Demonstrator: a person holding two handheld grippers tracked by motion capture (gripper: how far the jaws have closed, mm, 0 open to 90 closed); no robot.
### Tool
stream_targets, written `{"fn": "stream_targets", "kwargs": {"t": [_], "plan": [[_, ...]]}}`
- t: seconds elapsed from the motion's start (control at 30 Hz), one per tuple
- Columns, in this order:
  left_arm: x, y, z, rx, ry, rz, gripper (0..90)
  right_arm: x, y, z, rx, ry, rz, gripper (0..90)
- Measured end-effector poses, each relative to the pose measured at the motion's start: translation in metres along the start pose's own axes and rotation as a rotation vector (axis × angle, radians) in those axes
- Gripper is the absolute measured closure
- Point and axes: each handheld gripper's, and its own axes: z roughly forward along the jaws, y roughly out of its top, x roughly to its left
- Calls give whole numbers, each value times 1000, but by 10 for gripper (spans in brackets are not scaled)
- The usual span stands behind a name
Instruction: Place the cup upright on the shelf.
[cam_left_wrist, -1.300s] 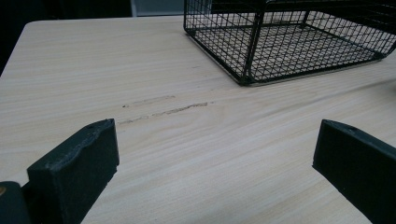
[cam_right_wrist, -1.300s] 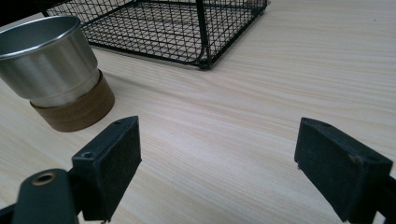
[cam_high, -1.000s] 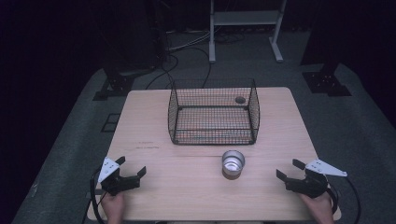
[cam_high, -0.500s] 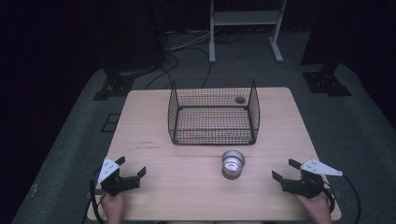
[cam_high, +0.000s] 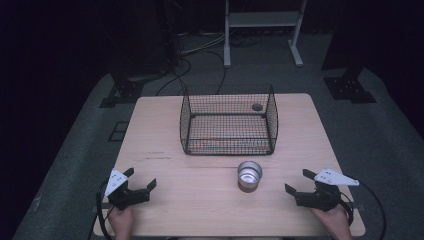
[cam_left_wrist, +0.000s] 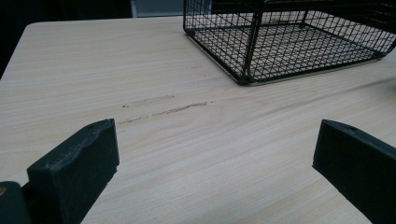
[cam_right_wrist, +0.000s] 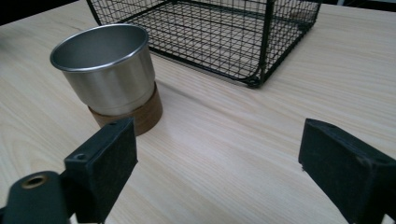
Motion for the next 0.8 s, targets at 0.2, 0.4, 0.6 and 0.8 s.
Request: {"fn": "stream_targets", "kwargs": {"t": [0.2,0.4,0.6,0.8], "plan": [[0,0,0,0,0,1,0,6,2,4,16,19,-12,96],[0,0,0,-1,0,1,0,14,5,10,38,36,-43,84],[0,0,0,-2,0,2,0,25,8,15,47,48,-73,67],[0,0,0,-2,0,2,0,33,12,18,54,66,-100,63]]}}
